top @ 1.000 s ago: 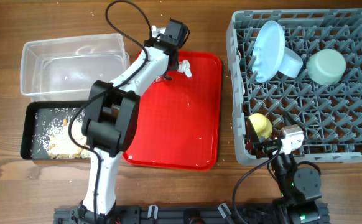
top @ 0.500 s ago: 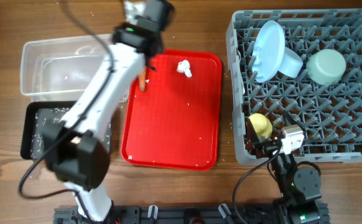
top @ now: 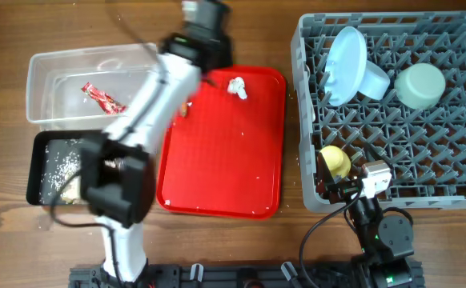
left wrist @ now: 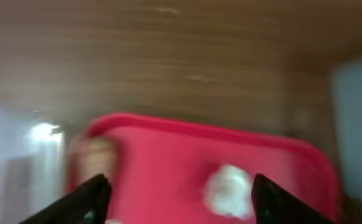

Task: Sort waste into correct bins and load items into the dishwasher rack

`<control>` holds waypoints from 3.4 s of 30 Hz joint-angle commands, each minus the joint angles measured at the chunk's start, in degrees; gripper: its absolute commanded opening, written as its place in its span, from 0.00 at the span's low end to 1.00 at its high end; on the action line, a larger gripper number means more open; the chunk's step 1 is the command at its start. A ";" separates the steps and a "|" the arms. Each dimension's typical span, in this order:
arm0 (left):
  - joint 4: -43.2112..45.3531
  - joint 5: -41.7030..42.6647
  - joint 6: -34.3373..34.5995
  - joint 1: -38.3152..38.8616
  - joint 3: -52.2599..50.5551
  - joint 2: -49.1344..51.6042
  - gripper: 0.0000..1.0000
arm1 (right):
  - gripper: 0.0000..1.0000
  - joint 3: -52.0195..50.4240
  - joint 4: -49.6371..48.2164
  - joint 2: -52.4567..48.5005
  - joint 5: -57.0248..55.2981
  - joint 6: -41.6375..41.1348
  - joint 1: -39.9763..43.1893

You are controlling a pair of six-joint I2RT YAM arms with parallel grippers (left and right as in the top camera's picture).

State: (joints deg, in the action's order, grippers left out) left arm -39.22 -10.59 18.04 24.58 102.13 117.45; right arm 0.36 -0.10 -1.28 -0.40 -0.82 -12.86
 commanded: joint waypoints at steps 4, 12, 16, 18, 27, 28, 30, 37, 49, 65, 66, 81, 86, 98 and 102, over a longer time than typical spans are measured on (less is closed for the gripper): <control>2.45 -3.87 -3.52 8.87 -0.17 13.84 0.70 | 1.00 -0.04 -0.33 0.26 0.50 -0.72 0.17; 0.04 -6.10 -0.46 8.79 1.31 10.47 0.04 | 1.00 -0.04 -0.33 0.26 0.52 -0.74 0.17; -11.02 -19.78 8.13 6.34 2.97 -3.02 0.04 | 1.00 -0.04 -0.33 0.26 0.50 -0.72 0.17; -14.25 -22.97 11.39 1.99 2.95 -7.21 0.04 | 1.00 -0.04 -0.33 0.26 0.52 -0.72 0.17; -15.61 5.05 17.94 -19.12 -2.01 -2.80 0.68 | 1.00 -0.04 -0.33 0.26 0.50 -0.72 0.17; -14.82 6.58 16.28 -18.47 -1.70 -3.50 0.68 | 1.00 -0.04 -0.33 0.26 0.50 -0.74 0.17; -13.18 5.66 11.21 -14.97 -1.38 -4.96 0.68 | 1.00 -0.04 -0.33 0.26 0.52 -0.70 0.17; -9.18 -19.30 7.65 2.93 -4.83 0.59 0.50 | 1.00 -0.04 -0.33 0.26 0.50 -0.74 0.17; -0.11 -13.94 7.61 -5.70 -5.62 12.87 0.46 | 1.00 -0.04 -0.33 0.26 0.52 -0.72 0.17; -28.26 -11.47 18.27 1.38 -4.68 -9.44 0.04 | 1.00 -0.04 -0.33 0.26 0.50 -0.72 0.17; -33.59 -12.87 23.23 -0.24 -4.70 -11.80 0.04 | 1.00 -0.04 -0.33 0.26 0.50 -0.72 0.17; -33.57 -17.38 52.65 -31.87 -25.35 -15.91 0.59 | 1.00 -0.04 -0.33 0.26 0.50 -0.72 0.17; -35.41 -3.21 34.64 -32.35 -23.23 -19.91 1.00 | 1.00 -0.04 -0.33 0.26 0.52 -0.72 0.17; -40.02 1.38 32.68 -20.44 -22.97 -69.22 1.00 | 1.00 -0.04 -0.33 0.26 0.50 -0.74 0.17; -43.21 -10.82 31.21 -20.46 -24.55 -80.96 1.00 | 1.00 -0.04 -0.33 0.26 0.52 -0.74 0.17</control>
State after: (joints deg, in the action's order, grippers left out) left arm -82.41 -11.62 51.48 3.77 79.09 43.09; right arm 0.36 -0.10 -1.28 -0.40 -0.80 -12.86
